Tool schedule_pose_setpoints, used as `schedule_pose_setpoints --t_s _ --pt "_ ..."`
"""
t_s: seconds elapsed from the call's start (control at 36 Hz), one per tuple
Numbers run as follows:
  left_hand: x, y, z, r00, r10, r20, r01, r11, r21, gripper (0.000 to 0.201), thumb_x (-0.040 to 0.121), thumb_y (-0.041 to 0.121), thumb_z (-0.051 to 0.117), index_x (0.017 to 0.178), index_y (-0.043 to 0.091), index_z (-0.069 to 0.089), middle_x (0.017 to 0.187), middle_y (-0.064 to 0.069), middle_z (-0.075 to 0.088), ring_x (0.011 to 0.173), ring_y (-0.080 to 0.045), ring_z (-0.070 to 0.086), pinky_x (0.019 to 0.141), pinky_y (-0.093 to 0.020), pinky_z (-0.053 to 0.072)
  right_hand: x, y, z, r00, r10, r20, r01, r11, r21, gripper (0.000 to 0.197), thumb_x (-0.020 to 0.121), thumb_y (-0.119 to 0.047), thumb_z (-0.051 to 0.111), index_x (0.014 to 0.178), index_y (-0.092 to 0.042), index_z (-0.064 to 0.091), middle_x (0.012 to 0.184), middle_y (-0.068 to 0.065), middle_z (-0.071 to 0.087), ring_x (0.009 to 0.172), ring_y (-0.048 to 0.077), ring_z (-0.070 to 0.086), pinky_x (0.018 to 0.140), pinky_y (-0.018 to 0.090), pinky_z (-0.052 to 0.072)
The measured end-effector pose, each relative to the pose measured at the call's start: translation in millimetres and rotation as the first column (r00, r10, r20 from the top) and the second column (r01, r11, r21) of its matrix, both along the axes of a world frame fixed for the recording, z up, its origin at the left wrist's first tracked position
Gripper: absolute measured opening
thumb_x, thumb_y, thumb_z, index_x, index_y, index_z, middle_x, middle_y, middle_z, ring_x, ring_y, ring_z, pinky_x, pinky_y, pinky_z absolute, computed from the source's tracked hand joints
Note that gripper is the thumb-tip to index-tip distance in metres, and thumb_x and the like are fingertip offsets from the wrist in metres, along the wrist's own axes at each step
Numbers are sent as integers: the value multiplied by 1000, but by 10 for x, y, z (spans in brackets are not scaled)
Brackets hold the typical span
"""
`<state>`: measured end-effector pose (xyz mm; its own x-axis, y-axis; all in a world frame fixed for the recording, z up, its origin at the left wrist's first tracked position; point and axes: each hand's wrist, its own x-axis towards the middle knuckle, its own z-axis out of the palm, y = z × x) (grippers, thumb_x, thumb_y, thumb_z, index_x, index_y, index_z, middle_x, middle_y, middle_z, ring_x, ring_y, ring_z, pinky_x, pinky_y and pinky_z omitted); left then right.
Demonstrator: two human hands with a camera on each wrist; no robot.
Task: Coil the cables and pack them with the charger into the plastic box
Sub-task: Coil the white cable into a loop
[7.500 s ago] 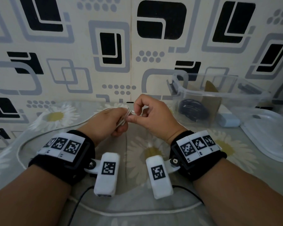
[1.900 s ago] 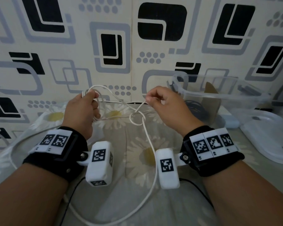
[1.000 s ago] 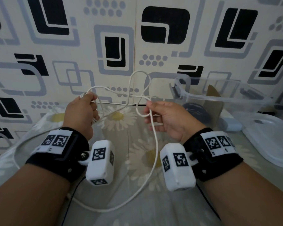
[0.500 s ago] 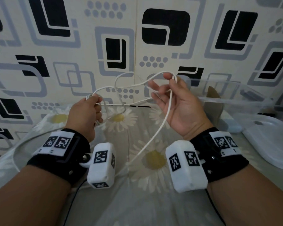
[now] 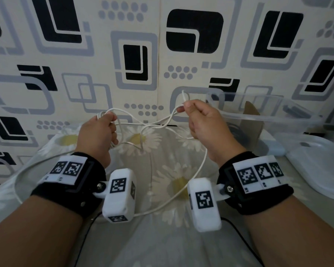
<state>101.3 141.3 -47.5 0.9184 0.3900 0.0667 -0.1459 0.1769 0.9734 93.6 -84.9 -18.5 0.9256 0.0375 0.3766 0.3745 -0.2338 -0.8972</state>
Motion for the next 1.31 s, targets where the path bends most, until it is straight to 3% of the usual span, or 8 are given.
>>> schedule_pose_setpoints --t_s 0.17,0.28,0.39,0.5,0.58,0.86,1.17,1.31 --pt "-3 4 -4 999 33 6 -33 999 -23 21 94 15 48 74 16 53 39 10 35 33 -9 32 50 -29 28 -56 -5 0 997 -48 -66 29 966 -258 26 94 -23 49 81 -12 70 37 -14 40 39 4 33 47 23 31" --pt "-30 -32 17 1000 -6 15 7 999 -38 19 95 15 48 77 15 53 41 10 34 36 -9 30 48 -27 29 -37 -4 -24 989 -118 -86 65 884 -464 35 93 -21 45 92 6 66 63 12 56 60 22 49 63 38 50" --pt "-55 -69 42 996 -65 57 69 996 -59 24 97 13 46 74 15 52 42 9 29 37 -9 25 44 -22 26 -33 -11 -55 980 -190 -59 110 764 -636 33 96 -9 43 63 -10 49 68 4 45 61 15 41 56 27 33" --pt "-67 -89 53 991 -107 79 110 993 -36 25 97 14 45 74 15 52 43 9 28 37 -9 24 42 -21 26 -23 5 -90 957 -273 102 279 757 -591 16 91 -3 51 104 -11 46 96 2 46 79 16 49 66 27 36" --pt "-72 -97 46 989 -121 80 123 992 -15 24 98 14 46 75 14 53 43 9 29 37 -9 25 42 -21 27 -19 -10 -72 936 -267 231 353 737 -577 22 87 -1 56 100 -14 43 99 3 47 88 21 49 69 27 36" --pt "-72 -98 41 984 -143 108 148 989 -32 23 98 19 46 76 15 54 46 9 26 40 -10 23 45 -22 28 -83 93 -80 983 102 155 43 690 -723 38 87 -36 67 122 -22 61 121 -2 57 114 13 50 100 30 38" --pt "-25 -9 36 994 -53 91 63 992 -109 24 97 18 47 74 17 53 45 9 29 37 -10 27 43 -21 30 -49 52 -115 990 -78 116 138 678 -722 30 83 -24 72 95 -23 45 81 -13 41 74 12 46 60 26 34" --pt "-27 -19 41 994 -68 87 80 988 -134 24 98 18 46 75 17 52 44 9 28 37 -9 26 41 -21 30 42 5 -164 974 -218 52 179 615 -768 13 90 -18 46 85 -25 55 79 -6 51 80 22 52 68 31 39"
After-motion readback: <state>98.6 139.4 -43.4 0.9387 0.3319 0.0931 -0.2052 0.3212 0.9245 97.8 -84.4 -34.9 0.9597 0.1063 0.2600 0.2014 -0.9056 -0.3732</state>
